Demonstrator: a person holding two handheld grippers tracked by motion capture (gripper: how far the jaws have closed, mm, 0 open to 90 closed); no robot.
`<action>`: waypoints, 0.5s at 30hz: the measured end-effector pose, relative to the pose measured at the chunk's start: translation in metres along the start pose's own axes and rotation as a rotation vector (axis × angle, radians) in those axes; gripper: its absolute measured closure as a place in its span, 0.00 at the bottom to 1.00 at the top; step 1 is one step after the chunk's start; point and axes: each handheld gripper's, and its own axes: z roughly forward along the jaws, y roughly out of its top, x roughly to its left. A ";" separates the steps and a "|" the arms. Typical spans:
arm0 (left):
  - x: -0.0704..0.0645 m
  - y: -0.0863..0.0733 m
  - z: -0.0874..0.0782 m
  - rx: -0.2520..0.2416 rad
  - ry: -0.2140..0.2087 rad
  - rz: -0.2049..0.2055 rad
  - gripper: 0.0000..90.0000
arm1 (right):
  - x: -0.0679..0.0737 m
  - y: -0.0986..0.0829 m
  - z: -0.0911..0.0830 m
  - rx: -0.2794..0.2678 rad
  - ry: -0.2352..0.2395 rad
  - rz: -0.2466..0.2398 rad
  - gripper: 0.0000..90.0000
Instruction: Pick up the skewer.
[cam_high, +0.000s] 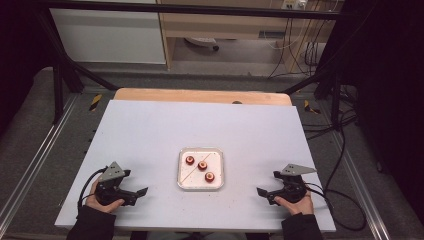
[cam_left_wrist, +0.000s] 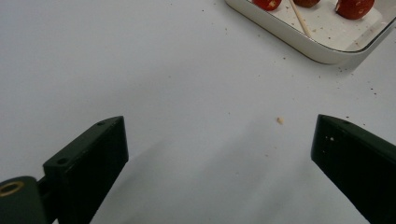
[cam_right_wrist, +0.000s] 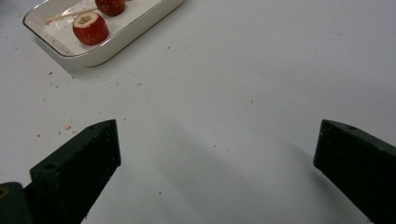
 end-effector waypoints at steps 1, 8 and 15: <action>-0.001 0.001 0.000 0.001 0.001 0.000 0.04 | 0.000 0.000 0.000 -0.001 0.001 0.001 0.01; -0.003 0.002 0.001 0.001 0.000 0.006 0.04 | 0.000 0.001 -0.001 -0.004 0.005 0.007 0.01; -0.008 0.006 0.006 0.013 0.001 0.019 0.04 | 0.000 0.001 -0.001 -0.006 0.009 0.008 0.01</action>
